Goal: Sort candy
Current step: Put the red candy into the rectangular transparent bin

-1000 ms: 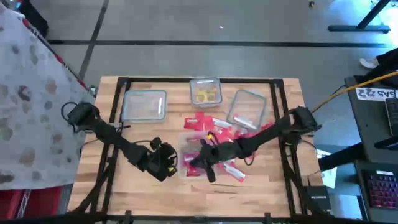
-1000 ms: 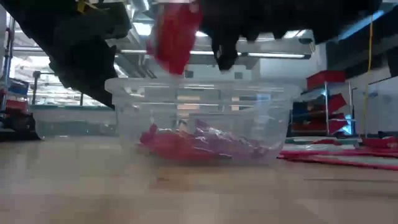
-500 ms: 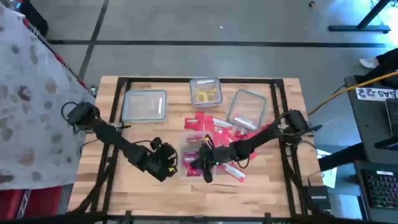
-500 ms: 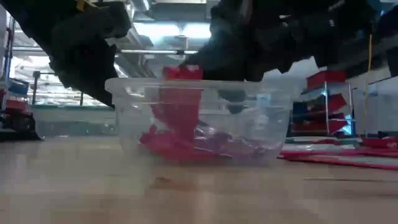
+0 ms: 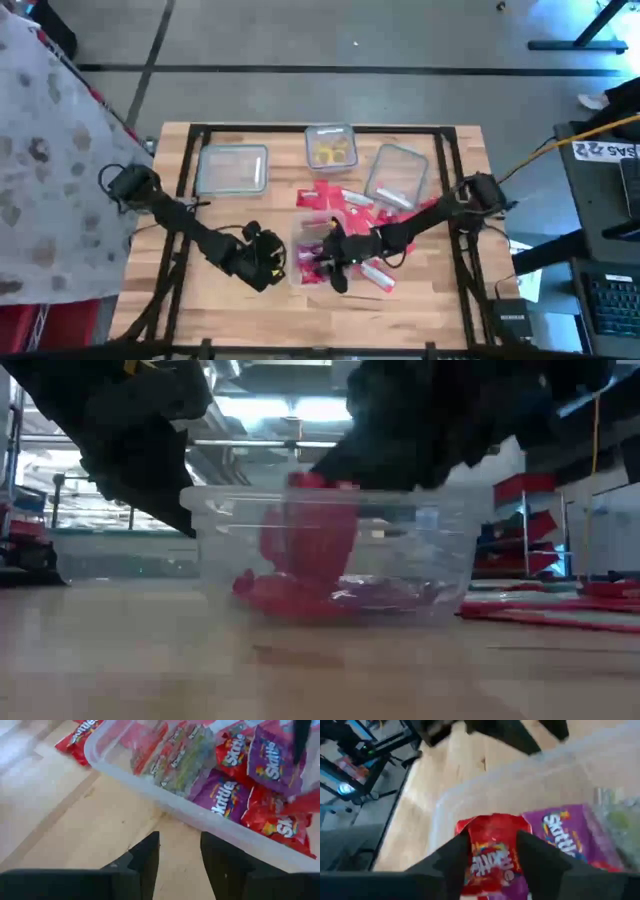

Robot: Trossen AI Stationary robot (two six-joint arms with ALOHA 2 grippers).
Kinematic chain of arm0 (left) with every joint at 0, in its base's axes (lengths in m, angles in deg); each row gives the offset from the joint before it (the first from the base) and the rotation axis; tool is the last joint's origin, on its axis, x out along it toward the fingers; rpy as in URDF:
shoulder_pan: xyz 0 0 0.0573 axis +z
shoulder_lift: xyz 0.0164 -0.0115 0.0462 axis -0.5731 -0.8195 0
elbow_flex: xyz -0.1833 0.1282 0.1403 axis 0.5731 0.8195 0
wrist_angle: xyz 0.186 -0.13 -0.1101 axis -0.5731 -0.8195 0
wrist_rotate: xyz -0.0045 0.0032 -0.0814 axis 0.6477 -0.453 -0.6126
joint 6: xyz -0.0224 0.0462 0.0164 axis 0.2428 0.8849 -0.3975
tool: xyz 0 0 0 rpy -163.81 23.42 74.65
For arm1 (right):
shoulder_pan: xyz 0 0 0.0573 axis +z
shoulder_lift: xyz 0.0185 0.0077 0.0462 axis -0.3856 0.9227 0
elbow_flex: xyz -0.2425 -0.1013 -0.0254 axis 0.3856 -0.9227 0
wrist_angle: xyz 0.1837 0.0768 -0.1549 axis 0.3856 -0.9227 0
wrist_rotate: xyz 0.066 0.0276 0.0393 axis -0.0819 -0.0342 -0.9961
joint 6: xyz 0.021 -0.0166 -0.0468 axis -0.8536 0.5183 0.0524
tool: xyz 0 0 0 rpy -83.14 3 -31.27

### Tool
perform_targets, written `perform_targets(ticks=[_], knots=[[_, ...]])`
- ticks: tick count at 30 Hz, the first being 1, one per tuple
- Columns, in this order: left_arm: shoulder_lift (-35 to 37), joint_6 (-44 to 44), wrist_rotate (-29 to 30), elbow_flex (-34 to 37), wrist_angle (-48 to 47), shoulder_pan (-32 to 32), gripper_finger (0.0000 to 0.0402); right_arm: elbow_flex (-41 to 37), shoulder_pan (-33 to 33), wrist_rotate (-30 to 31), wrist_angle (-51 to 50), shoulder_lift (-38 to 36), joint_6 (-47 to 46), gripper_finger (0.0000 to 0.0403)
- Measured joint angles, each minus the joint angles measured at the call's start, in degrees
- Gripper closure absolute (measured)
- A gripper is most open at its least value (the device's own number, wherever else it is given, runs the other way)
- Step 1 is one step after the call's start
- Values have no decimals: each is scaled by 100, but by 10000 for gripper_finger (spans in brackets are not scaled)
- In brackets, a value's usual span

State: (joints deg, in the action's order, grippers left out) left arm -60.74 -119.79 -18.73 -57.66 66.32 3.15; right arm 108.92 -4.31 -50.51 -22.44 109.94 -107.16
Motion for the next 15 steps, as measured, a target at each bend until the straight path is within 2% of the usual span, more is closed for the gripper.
perform_targets(ticks=[4, 6, 10, 12, 15], knots=[[0, -1, 0, 0, 10, 0, 273, 0, -1, 673, -806, -273, -144, 179], [0, -1, 0, 0, 24, 0, 273, 0, -2, 777, -981, -333, -164, 174], [0, 0, 0, 0, 25, 0, 273, 137, 4, 266, -850, -329, 1, 172], [-2, 0, 0, 0, 22, 0, 273, 448, 56, 26, -972, -303, 156, 172], [0, -1, 0, 0, 26, 30, 273, 1111, 199, 61, -1601, -149, 619, 172]])
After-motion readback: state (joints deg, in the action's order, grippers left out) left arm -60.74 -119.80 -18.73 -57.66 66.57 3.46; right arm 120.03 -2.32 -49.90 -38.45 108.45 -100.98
